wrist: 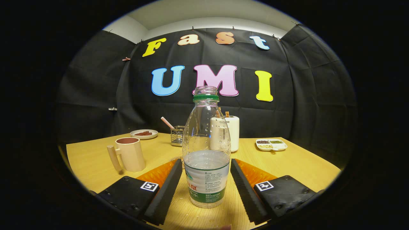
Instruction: Take the bottle from table, then pour the juice into the cup, finally place the bottle on the coaster
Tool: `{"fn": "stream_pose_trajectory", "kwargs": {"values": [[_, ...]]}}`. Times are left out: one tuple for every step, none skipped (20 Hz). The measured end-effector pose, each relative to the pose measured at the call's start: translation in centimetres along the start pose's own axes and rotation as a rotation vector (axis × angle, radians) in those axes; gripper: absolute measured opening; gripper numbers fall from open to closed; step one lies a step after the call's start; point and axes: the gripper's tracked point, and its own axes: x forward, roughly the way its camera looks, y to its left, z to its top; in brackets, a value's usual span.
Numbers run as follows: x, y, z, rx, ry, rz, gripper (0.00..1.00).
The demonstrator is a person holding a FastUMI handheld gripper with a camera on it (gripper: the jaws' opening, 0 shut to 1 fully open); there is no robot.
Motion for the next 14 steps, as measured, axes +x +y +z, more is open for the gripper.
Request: {"fn": "stream_pose_trajectory", "kwargs": {"values": [[0.3,-0.1,-0.1,0.007,0.0,-0.006,0.86],[0.3,-0.1,0.1,0.007,-0.001,-0.01,0.8],[0.3,0.0,0.0,0.0,0.006,-0.007,0.78],[0.2,-0.1,0.0,-0.007,0.008,-0.008,0.77],[0.4,-0.1,0.1,-0.019,0.011,-0.008,0.74],[0.4,-0.1,0.1,-0.039,0.021,-0.007,0.74],[0.5,-0.2,0.1,-0.067,0.031,-0.01,0.74],[0.5,-0.4,0.4,-0.101,0.039,-0.013,0.71],[0.7,-0.6,1.0,-0.131,0.037,-0.018,0.71],[0.8,-0.8,1.6,-0.168,0.032,-0.023,0.71],[1.0,-0.9,2.2,-0.213,0.03,-0.028,0.71],[1.0,-0.9,2.8,-0.262,0.029,-0.026,0.71],[1.2,-0.8,3.5,-0.311,0.025,-0.023,0.71],[1.5,-0.8,4.1,-0.358,0.02,-0.02,0.71]]}}
